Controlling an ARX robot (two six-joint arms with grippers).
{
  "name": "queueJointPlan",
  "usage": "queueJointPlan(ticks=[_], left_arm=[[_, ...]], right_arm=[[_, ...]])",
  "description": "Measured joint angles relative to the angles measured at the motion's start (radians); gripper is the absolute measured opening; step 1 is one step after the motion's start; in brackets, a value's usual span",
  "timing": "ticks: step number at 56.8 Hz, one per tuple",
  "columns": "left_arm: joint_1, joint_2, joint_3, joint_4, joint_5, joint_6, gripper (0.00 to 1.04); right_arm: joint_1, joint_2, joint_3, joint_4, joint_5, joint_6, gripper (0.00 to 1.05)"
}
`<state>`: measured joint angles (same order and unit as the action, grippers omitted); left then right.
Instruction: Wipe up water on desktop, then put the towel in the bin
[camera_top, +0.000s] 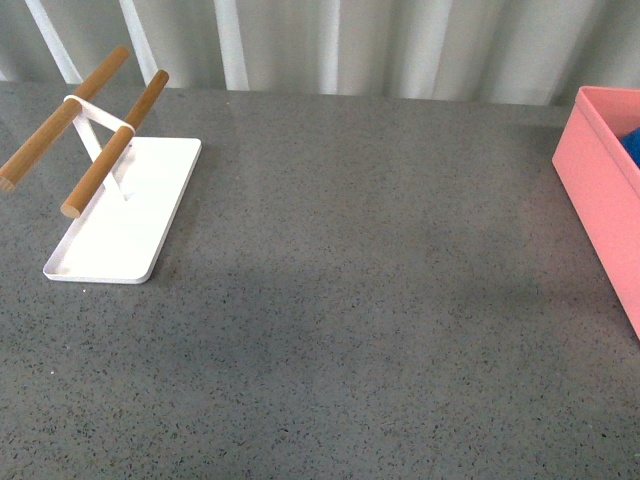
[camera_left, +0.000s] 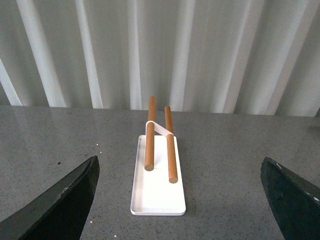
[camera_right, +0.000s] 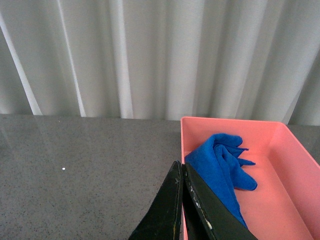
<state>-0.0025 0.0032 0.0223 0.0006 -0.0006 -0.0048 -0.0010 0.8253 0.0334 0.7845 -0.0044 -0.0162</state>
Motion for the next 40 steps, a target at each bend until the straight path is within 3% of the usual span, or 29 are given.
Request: queueJointPlan(ticks=[18, 40], left_arm=[[0.0, 0.0, 0.0, 0.0, 0.0, 0.0, 0.98], [0.0, 0.0, 0.0, 0.0, 0.0, 0.0, 0.98]], right_arm=[[0.0, -0.274, -0.008, -0.243, 0.0, 0.003, 0.03], [0.0, -0.462, -0.01, -0.421, 0.001, 0.006, 0.03]])
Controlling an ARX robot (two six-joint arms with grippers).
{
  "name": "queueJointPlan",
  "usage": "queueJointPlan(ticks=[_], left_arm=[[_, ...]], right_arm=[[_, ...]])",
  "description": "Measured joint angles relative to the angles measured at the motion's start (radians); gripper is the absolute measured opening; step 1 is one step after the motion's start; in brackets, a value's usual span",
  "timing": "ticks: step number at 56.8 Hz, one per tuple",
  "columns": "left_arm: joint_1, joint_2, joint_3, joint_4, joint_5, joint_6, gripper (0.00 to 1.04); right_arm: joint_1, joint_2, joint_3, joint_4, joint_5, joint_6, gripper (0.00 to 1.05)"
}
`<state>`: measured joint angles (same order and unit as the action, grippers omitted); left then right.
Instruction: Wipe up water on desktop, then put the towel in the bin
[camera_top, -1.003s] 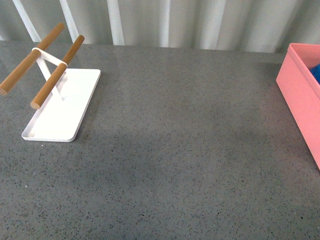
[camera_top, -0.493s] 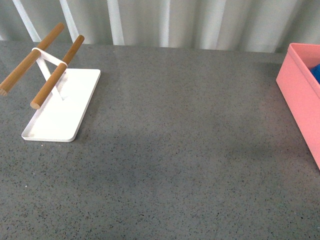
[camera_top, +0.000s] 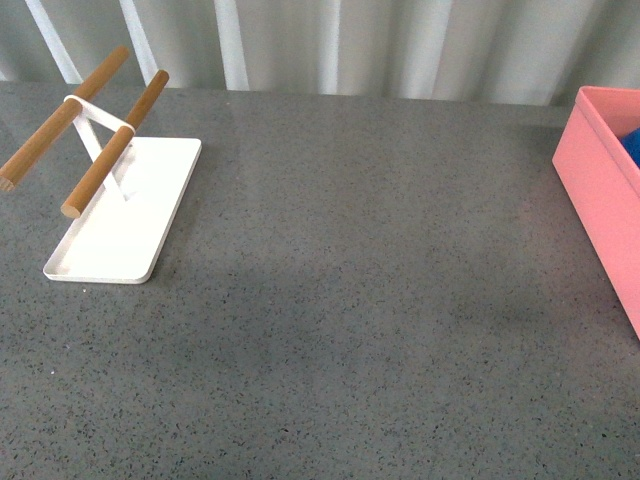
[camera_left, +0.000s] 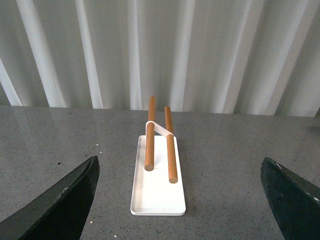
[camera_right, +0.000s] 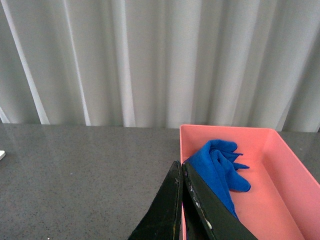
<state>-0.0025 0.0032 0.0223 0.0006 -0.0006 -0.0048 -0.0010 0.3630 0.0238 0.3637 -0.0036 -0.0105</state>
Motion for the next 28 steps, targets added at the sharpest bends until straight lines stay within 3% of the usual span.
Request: queueJointPlan(ticks=[28], left_arm=[[0.0, 0.0, 0.0, 0.0, 0.0, 0.0, 0.98]], right_arm=[[0.0, -0.162, 0.0, -0.159, 0.002, 0.0, 0.03]])
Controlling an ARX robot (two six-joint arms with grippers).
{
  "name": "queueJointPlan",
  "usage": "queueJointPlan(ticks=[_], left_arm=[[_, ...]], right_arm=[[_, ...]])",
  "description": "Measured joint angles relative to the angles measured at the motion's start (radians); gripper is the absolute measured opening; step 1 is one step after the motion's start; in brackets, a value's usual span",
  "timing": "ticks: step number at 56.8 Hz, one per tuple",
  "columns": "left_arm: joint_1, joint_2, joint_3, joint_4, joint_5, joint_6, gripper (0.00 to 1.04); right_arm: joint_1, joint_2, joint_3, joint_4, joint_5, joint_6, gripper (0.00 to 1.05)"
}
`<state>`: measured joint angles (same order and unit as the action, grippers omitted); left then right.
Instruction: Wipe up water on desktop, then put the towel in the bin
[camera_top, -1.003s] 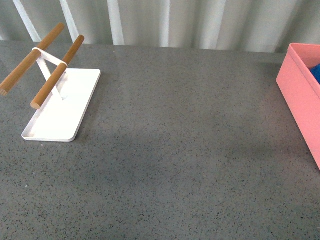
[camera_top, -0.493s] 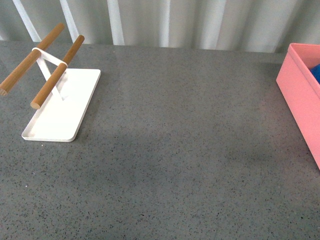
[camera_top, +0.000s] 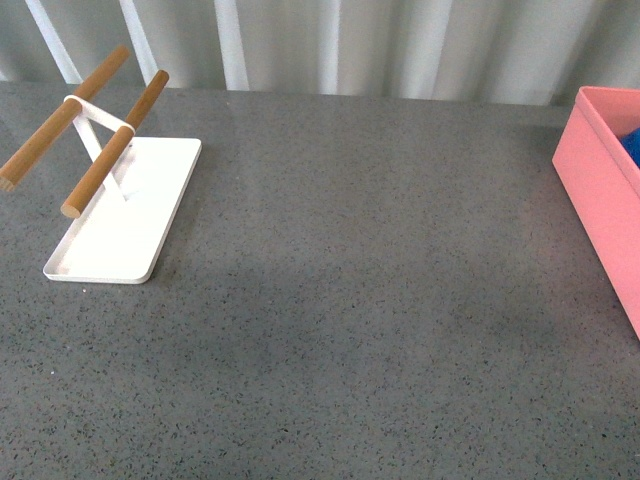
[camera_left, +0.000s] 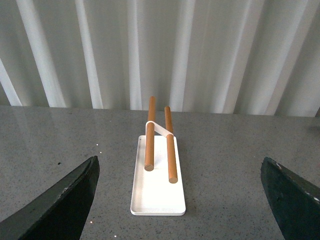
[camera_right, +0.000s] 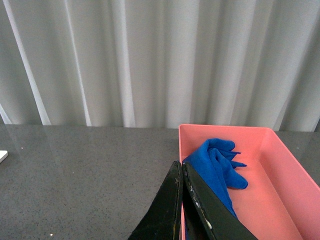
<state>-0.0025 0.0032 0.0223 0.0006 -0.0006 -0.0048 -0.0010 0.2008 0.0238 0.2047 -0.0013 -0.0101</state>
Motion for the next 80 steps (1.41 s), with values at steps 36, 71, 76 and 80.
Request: queueJointPlan(ticks=[36, 71, 76, 80], left_arm=[[0.0, -0.001, 0.0, 0.0, 0.0, 0.0, 0.98], [0.0, -0.001, 0.0, 0.0, 0.0, 0.0, 0.98], [0.0, -0.001, 0.0, 0.0, 0.0, 0.0, 0.98], [0.0, -0.001, 0.0, 0.0, 0.0, 0.0, 0.98]], right_arm=[[0.0, -0.196, 0.0, -0.203, 0.001, 0.0, 0.3], [0.0, -0.196, 0.0, -0.203, 0.0, 0.002, 0.98], [0.0, -0.196, 0.0, -0.203, 0.0, 0.002, 0.98], [0.0, -0.196, 0.0, -0.203, 0.0, 0.002, 0.98]])
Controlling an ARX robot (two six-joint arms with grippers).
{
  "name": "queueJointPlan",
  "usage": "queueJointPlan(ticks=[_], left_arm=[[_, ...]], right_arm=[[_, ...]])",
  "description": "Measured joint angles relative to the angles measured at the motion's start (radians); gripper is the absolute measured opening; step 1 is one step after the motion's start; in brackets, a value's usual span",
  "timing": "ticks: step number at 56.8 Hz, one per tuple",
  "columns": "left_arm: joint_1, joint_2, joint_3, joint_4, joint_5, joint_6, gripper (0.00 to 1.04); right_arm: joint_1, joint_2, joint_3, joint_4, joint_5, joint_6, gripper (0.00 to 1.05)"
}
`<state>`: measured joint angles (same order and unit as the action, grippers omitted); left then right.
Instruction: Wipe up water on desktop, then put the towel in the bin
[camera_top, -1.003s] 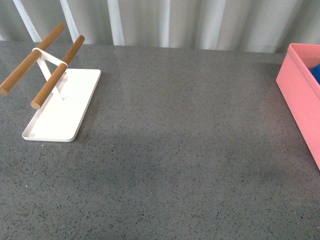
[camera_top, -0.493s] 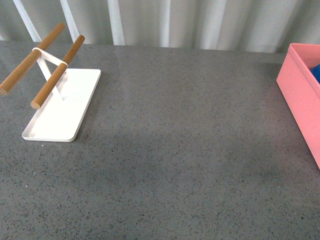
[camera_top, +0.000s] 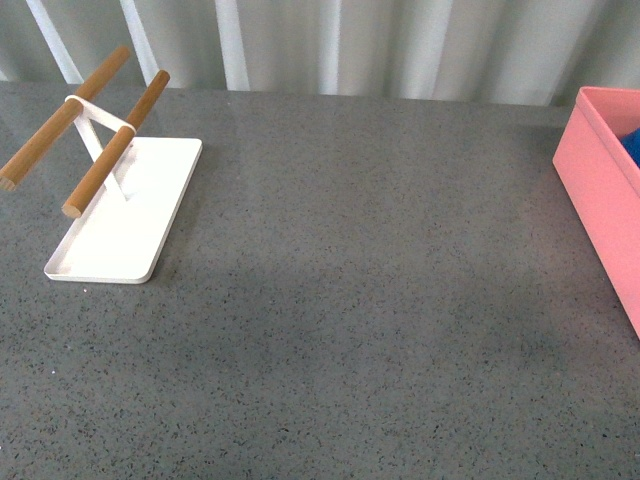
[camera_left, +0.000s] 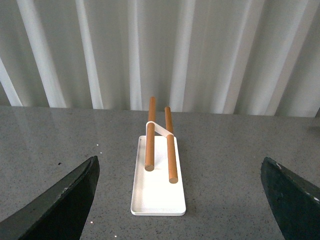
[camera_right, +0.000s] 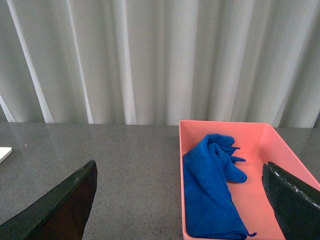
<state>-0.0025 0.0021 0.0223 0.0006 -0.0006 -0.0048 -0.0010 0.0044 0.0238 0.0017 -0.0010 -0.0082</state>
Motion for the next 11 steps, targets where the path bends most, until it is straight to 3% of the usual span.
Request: queueJointPlan(ticks=[11], left_arm=[[0.0, 0.0, 0.0, 0.0, 0.0, 0.0, 0.98]], right_arm=[[0.0, 0.0, 0.0, 0.0, 0.0, 0.0, 0.98]])
